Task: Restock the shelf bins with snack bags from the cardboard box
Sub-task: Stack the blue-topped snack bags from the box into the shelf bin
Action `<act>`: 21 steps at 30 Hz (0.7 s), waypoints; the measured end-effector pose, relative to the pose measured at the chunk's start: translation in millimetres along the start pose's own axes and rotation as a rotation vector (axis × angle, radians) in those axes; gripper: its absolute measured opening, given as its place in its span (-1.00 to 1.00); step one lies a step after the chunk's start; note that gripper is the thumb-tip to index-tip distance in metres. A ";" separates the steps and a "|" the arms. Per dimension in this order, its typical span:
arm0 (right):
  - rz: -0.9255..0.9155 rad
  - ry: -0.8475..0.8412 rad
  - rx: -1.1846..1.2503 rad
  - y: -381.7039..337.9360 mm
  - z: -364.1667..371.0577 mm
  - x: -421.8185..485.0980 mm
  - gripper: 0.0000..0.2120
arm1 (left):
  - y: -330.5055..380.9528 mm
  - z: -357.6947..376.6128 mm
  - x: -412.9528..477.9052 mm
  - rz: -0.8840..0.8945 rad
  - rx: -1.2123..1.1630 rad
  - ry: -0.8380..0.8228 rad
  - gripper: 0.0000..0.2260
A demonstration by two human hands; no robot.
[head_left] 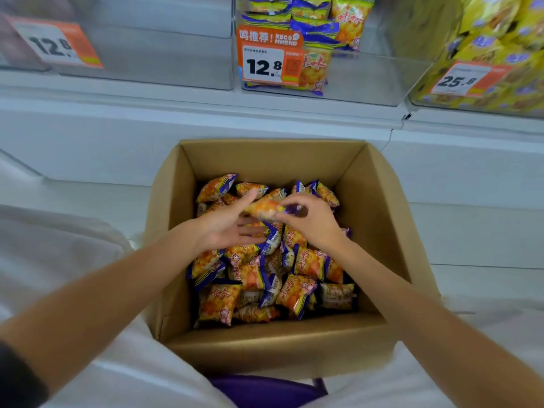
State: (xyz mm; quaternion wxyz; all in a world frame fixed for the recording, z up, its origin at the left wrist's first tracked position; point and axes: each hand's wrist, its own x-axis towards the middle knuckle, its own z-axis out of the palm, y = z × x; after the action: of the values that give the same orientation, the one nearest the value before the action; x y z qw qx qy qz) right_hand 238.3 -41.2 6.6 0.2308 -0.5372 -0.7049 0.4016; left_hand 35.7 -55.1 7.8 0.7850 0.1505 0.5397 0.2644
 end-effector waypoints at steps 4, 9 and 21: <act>0.139 -0.187 0.144 13.4 -4.3 6.5 -0.74 | 0.0 -6.4 11.9 0.097 0.005 0.191 -0.55; 0.455 -0.283 -0.210 91.7 -8.0 3.0 -0.63 | -7.9 -11.2 22.1 0.092 0.101 0.213 -0.58; 0.477 -0.152 -0.086 94.8 -0.9 9.5 -0.63 | -16.8 -17.2 33.0 0.122 0.156 0.273 -0.61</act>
State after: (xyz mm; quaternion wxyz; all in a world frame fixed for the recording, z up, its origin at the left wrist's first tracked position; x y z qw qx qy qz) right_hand 290.2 -22.5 -71.1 0.0526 -0.6660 -0.5898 0.4537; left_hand 33.2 -50.5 -32.6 0.6730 0.2059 0.6499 0.2869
